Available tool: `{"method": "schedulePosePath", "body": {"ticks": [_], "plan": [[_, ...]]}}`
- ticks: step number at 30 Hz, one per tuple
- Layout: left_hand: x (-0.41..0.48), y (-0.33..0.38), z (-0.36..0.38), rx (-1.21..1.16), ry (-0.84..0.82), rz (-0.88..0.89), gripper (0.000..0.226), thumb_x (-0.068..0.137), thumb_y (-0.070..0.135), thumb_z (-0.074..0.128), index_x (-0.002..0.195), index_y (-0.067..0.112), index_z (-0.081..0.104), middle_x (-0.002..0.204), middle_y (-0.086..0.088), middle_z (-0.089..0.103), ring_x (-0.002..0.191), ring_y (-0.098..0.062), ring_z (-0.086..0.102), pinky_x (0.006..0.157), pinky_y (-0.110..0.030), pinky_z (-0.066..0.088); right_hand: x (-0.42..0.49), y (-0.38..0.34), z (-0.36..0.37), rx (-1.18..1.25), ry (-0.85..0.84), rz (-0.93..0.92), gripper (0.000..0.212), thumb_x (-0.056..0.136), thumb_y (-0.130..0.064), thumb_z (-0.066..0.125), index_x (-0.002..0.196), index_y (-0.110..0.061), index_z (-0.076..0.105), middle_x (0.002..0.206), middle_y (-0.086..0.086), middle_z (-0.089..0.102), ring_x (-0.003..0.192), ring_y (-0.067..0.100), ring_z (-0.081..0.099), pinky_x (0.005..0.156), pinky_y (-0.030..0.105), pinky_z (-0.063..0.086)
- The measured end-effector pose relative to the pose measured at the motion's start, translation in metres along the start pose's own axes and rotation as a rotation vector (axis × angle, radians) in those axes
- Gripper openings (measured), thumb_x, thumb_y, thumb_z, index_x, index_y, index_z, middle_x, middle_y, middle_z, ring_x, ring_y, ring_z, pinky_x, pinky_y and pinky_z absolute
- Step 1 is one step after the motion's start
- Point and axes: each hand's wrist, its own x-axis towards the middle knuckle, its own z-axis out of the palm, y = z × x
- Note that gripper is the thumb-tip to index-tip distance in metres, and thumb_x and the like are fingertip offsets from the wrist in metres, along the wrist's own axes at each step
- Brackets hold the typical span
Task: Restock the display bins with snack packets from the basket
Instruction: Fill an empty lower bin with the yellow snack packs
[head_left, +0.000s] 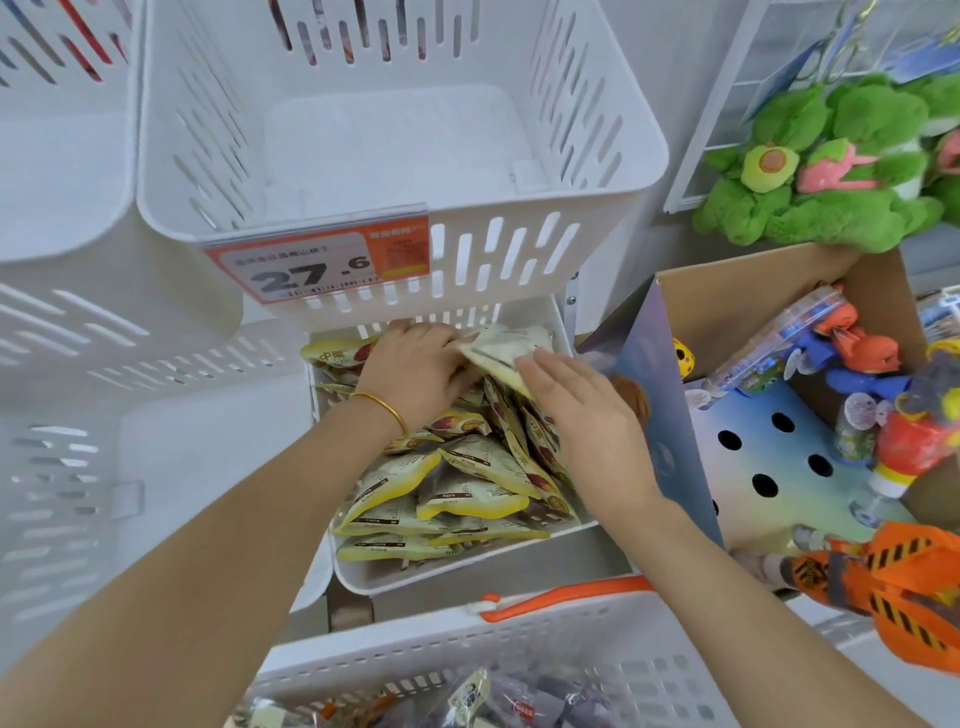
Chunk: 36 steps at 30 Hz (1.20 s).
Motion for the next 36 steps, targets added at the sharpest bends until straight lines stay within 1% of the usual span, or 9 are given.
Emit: {"method": "schedulePosePath", "body": {"ticks": [4, 9, 14, 19, 27, 30, 32, 34, 36], "plan": [[-0.007, 0.002, 0.0, 0.005, 0.014, 0.004, 0.06, 0.084, 0.055, 0.032, 0.111, 0.014, 0.065, 0.1, -0.003, 0.067, 0.093, -0.025, 0.063, 0.097, -0.037, 0.028, 0.007, -0.002, 0.008, 0.11, 0.022, 0.064, 0.048, 0.079, 0.004, 0.054, 0.125, -0.009, 0.061, 0.13, 0.015, 0.058, 0.119, 0.036, 0.054, 0.103, 0.042, 0.036], [-0.009, 0.005, 0.004, 0.066, 0.075, 0.035, 0.05, 0.088, 0.047, 0.035, 0.111, 0.014, 0.066, 0.094, -0.006, 0.068, 0.086, -0.028, 0.065, 0.102, -0.039, 0.024, 0.054, -0.004, 0.009, 0.428, -0.113, 0.214, 0.039, 0.086, 0.006, 0.045, 0.12, -0.002, 0.063, 0.121, 0.019, 0.062, 0.113, 0.034, 0.058, 0.1, 0.042, 0.044], [-0.013, 0.009, 0.008, 0.058, 0.115, 0.017, 0.048, 0.091, 0.044, 0.035, 0.113, 0.013, 0.065, 0.097, -0.005, 0.068, 0.086, -0.027, 0.064, 0.103, -0.04, 0.024, 0.079, 0.01, 0.004, 0.341, -0.222, 0.154, 0.039, 0.091, 0.003, 0.043, 0.124, -0.008, 0.061, 0.119, 0.016, 0.064, 0.111, 0.034, 0.058, 0.097, 0.042, 0.044], [-0.02, 0.019, 0.008, 0.013, 0.145, -0.039, 0.049, 0.093, 0.045, 0.034, 0.117, 0.015, 0.063, 0.1, -0.004, 0.067, 0.093, -0.025, 0.063, 0.1, -0.036, 0.027, 0.061, 0.014, 0.01, 0.328, -0.257, 0.082, 0.042, 0.088, 0.006, 0.045, 0.126, -0.004, 0.058, 0.131, 0.019, 0.055, 0.123, 0.033, 0.051, 0.103, 0.03, 0.033], [-0.022, 0.028, 0.007, -0.014, 0.132, -0.109, 0.044, 0.094, 0.037, 0.031, 0.117, 0.017, 0.062, 0.117, -0.003, 0.064, 0.103, -0.023, 0.06, 0.1, -0.035, 0.026, 0.068, 0.016, 0.016, 0.517, -0.451, 0.457, 0.042, 0.099, 0.0, 0.035, 0.139, -0.009, 0.044, 0.14, 0.008, 0.049, 0.129, 0.019, 0.043, 0.085, -0.003, 0.02], [-0.019, 0.028, 0.006, 0.021, 0.162, -0.094, 0.04, 0.09, 0.032, 0.035, 0.114, 0.014, 0.063, 0.118, -0.007, 0.061, 0.107, -0.028, 0.057, 0.099, -0.037, 0.028, 0.07, 0.014, 0.017, 0.409, -0.477, 0.45, 0.041, 0.099, -0.005, 0.037, 0.139, -0.011, 0.045, 0.137, 0.01, 0.053, 0.126, 0.026, 0.047, 0.097, 0.019, 0.033], [-0.018, 0.025, 0.007, 0.061, 0.184, -0.09, 0.038, 0.091, 0.027, 0.037, 0.116, 0.012, 0.061, 0.123, -0.011, 0.058, 0.114, -0.031, 0.053, 0.102, -0.04, 0.028, 0.063, 0.009, 0.012, 0.213, -0.318, 0.386, 0.041, 0.095, -0.006, 0.043, 0.135, -0.012, 0.047, 0.131, 0.011, 0.056, 0.119, 0.032, 0.052, 0.095, 0.039, 0.044], [-0.018, 0.022, 0.006, 0.104, 0.163, -0.134, 0.039, 0.092, 0.028, 0.037, 0.124, 0.014, 0.056, 0.13, -0.012, 0.053, 0.119, -0.032, 0.048, 0.106, -0.044, 0.027, 0.044, 0.0, 0.005, 0.152, -0.082, 0.294, 0.044, 0.092, -0.014, 0.049, 0.135, -0.012, 0.048, 0.137, 0.01, 0.052, 0.123, 0.031, 0.049, 0.098, 0.041, 0.042], [-0.018, 0.021, 0.004, 0.128, 0.116, -0.192, 0.047, 0.093, 0.034, 0.032, 0.133, 0.015, 0.048, 0.135, -0.011, 0.048, 0.125, -0.031, 0.043, 0.108, -0.048, 0.023, 0.025, -0.006, 0.007, 0.184, -0.086, 0.175, 0.051, 0.094, -0.032, 0.044, 0.142, -0.014, 0.042, 0.148, 0.008, 0.039, 0.136, 0.028, 0.036, 0.109, 0.04, 0.03]]}}
